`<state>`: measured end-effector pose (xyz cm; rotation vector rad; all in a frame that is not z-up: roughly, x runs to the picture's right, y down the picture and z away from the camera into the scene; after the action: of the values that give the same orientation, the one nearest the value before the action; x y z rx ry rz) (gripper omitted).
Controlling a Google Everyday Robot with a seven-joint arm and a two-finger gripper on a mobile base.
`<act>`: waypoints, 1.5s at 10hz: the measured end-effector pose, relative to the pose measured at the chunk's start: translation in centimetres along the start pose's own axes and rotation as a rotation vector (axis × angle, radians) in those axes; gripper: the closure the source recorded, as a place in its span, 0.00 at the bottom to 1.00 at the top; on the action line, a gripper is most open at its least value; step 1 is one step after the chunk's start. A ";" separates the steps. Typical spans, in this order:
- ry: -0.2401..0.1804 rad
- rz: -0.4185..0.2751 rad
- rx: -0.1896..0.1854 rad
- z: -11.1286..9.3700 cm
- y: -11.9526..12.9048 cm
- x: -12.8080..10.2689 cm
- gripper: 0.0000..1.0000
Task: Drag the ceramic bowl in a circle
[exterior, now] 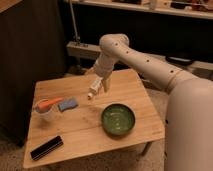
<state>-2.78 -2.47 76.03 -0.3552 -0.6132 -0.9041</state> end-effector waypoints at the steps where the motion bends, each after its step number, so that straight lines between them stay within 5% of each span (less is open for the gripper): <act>1: 0.019 -0.069 0.029 -0.9 2.9 -0.6 0.20; 4: 0.043 -0.088 0.096 -2.5 8.9 -0.8 0.20; 10: 0.032 -0.072 0.104 -2.3 10.6 -0.4 0.20; 12: 0.019 -0.053 0.114 -1.7 14.0 0.6 0.20; 15: -0.002 -0.045 0.101 -0.3 22.5 1.4 0.20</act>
<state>16.36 9.50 75.95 -0.2522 -0.6685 -0.9126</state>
